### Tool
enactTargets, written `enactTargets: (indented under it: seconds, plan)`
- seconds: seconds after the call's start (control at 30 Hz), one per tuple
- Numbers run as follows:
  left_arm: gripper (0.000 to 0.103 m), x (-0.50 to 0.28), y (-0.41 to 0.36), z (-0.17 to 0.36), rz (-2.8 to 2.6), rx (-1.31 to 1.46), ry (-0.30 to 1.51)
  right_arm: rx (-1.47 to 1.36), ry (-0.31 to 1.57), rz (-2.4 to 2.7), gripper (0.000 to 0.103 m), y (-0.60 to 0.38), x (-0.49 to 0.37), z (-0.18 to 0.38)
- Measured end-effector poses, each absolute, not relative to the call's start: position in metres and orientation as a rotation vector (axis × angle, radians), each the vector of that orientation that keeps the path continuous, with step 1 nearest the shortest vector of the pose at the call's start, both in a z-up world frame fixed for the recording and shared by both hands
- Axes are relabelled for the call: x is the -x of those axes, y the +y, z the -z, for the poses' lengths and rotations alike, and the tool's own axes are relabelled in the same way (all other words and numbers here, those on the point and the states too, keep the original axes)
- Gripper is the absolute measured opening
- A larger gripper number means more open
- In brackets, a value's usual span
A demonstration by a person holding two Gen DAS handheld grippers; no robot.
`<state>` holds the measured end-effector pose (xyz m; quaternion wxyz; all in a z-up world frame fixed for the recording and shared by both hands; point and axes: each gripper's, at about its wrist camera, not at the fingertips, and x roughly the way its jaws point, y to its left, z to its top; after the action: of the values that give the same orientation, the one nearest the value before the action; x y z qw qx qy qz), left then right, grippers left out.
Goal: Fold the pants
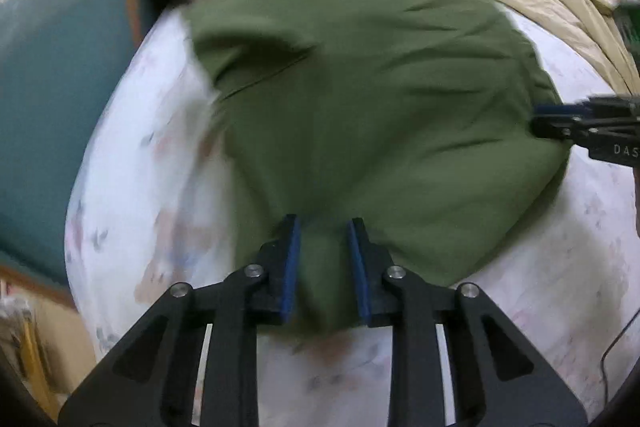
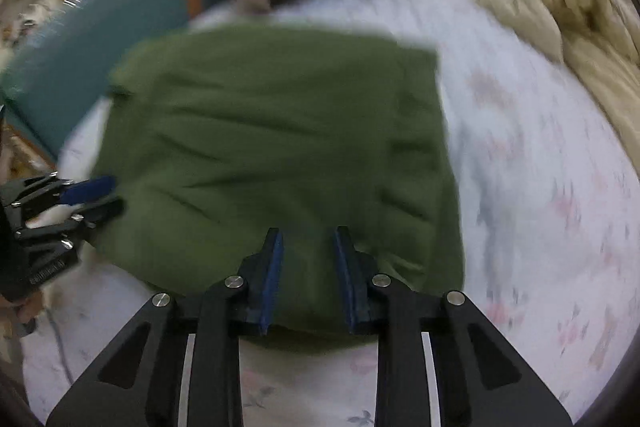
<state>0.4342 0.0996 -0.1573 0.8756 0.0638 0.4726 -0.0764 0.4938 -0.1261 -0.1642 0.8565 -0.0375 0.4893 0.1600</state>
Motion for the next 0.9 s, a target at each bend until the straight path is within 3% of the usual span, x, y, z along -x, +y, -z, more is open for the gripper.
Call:
enactTargets:
  seconds: [0.17, 0.33, 0.5, 0.53, 0.6, 0.9]
  plan:
    - [0.022, -0.413, 0.127, 0.141, 0.086, -0.138, 0.992, 0.048, 1.054, -0.244, 0.028, -0.170, -0.470, 0.162]
    - [0.022, -0.371, 0.139, 0.098, 0.020, -0.004, 0.951, -0.044, 0.963, -0.297, 0.028, -0.187, -0.412, 0.106]
    - [0.051, -0.300, 0.123, 0.055, -0.056, 0.058, 0.855, -0.066, 0.863, -0.360, 0.031, -0.170, -0.335, 0.048]
    - [0.052, -0.286, 0.117, 0.049, -0.048, 0.063, 0.843, -0.055, 0.839, -0.367, 0.033, -0.165, -0.316, 0.037]
    - [0.052, -0.253, 0.104, 0.034, -0.029, 0.051, 0.816, -0.032, 0.799, -0.374, 0.065, -0.156, -0.284, 0.020]
    - [0.052, -0.136, 0.080, -0.037, 0.022, 0.076, 0.677, -0.025, 0.664, -0.356, 0.067, -0.145, -0.154, -0.027]
